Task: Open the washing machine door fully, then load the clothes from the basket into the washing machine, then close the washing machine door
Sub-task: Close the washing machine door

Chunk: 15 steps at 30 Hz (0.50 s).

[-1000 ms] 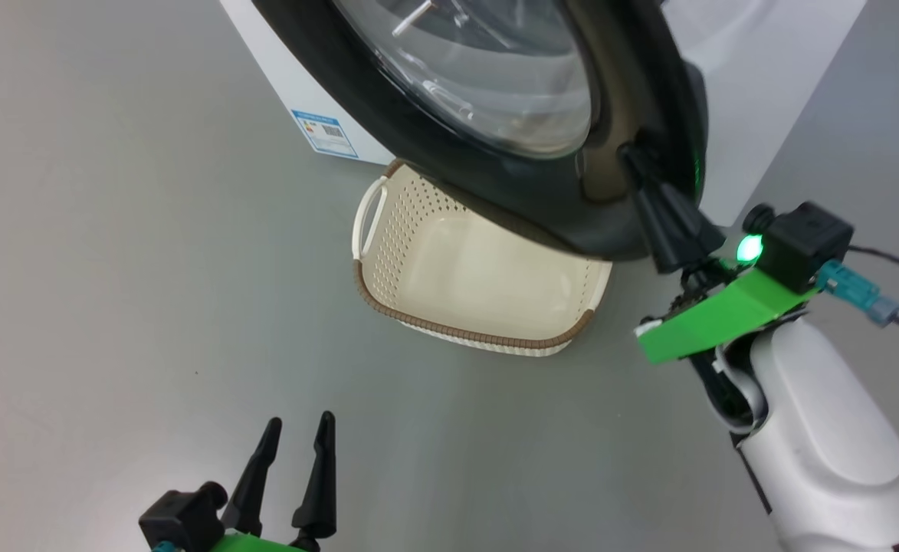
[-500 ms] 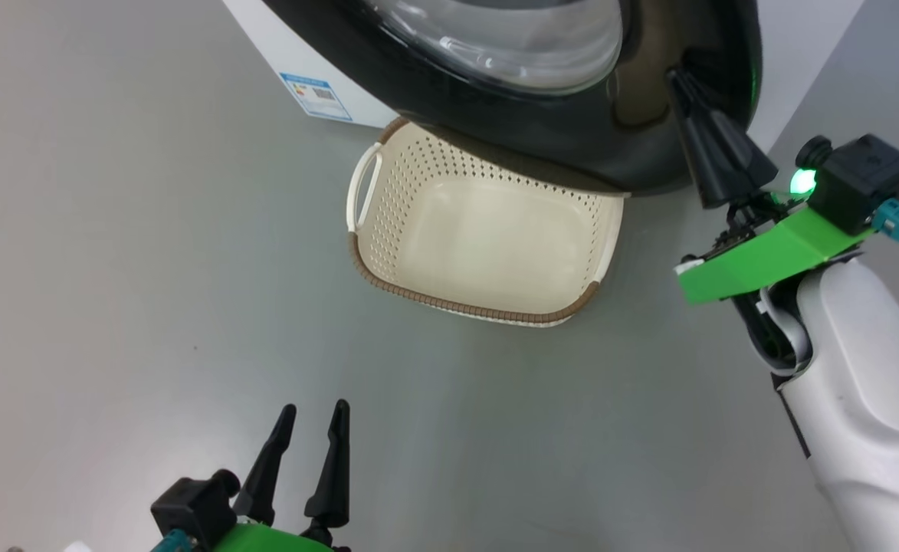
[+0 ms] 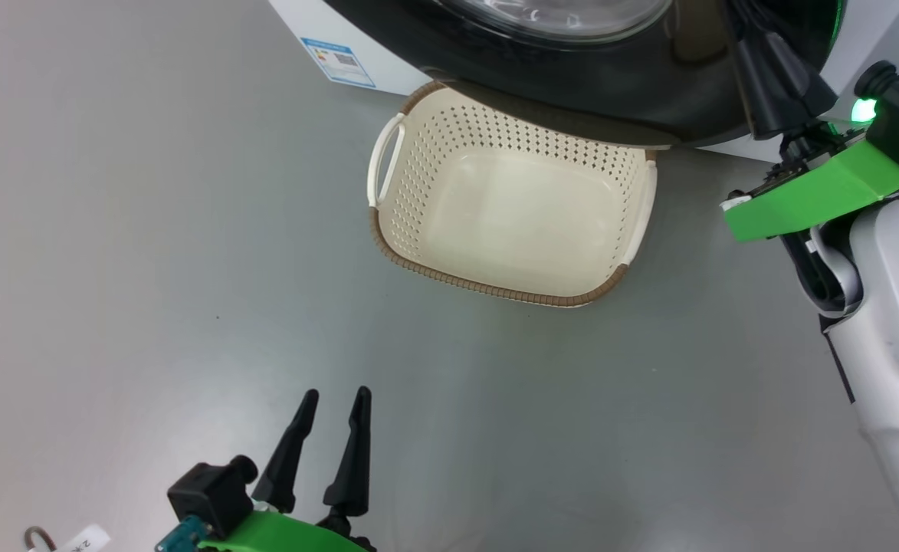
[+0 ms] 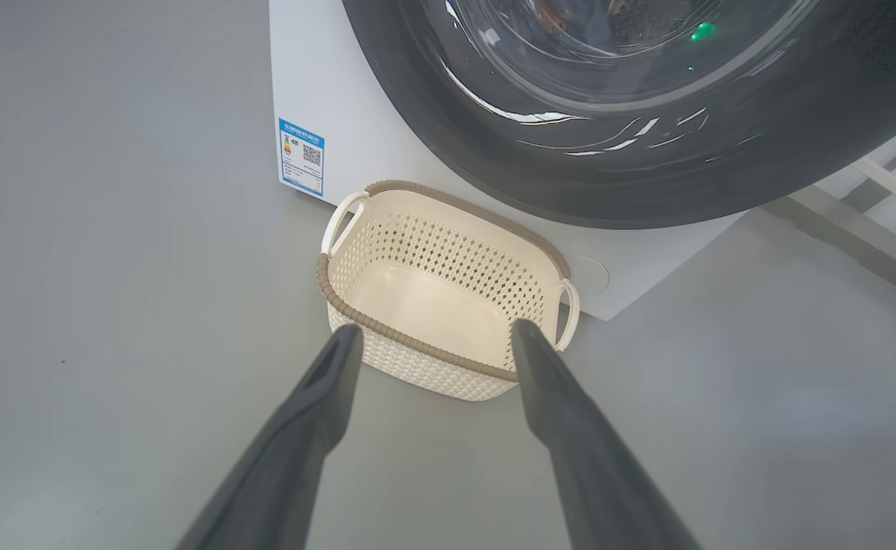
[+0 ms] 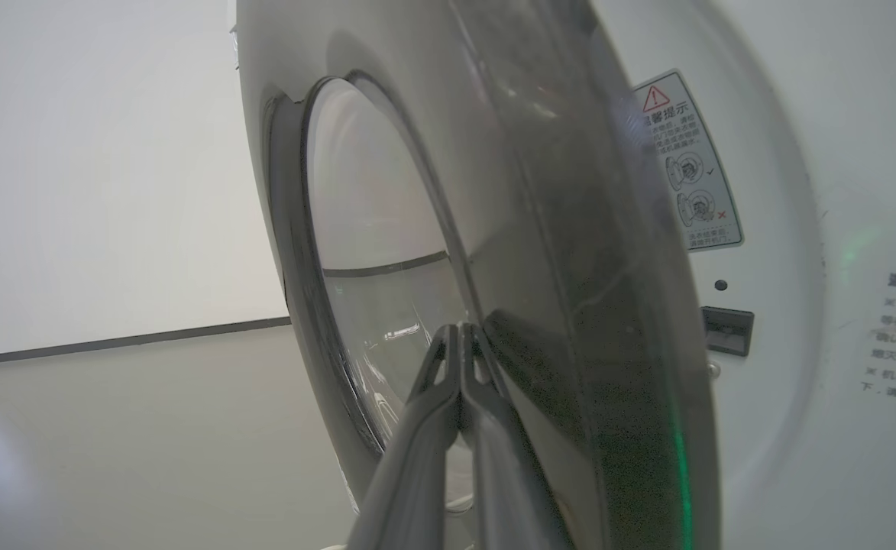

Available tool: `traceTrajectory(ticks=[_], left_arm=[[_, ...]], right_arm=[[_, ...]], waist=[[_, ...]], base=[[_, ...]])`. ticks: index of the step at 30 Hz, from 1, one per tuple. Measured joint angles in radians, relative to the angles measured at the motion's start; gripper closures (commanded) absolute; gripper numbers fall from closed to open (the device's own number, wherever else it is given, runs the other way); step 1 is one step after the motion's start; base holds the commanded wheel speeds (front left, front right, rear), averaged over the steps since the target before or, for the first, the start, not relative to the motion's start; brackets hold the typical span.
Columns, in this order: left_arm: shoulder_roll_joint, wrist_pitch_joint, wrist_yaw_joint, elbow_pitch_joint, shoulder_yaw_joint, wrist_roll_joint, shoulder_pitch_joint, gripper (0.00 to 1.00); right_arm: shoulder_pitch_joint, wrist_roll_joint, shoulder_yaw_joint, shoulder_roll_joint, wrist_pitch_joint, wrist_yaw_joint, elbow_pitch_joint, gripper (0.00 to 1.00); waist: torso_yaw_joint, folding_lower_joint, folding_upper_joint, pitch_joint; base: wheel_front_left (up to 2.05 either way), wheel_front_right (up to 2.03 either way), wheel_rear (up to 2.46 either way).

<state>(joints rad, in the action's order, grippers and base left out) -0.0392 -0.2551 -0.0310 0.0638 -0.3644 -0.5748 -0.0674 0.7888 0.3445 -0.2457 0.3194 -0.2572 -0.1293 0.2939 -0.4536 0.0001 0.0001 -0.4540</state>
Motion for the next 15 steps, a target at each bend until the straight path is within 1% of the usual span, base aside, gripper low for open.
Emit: traceTrajectory(ticks=[9, 15], left_arm=[[0.001, 0.000, 0.000, -0.004, -0.033, -0.004, 0.000, 0.00], [0.001, 0.000, 0.000, -0.005, -0.057, 0.006, 0.000, 0.00]], right_arm=[[0.043, -0.027, -0.001, 0.039, 0.000, 0.000, 0.032, 1.00], [0.084, -0.044, -0.006, 0.088, 0.000, 0.000, 0.077, 1.00]], waist=[[-0.025, -0.0001, 0.0000, -0.003], [-0.048, -0.0001, 0.0000, -0.006]], base=[[0.00, 0.00, 0.00], [0.00, 0.00, 0.00]])
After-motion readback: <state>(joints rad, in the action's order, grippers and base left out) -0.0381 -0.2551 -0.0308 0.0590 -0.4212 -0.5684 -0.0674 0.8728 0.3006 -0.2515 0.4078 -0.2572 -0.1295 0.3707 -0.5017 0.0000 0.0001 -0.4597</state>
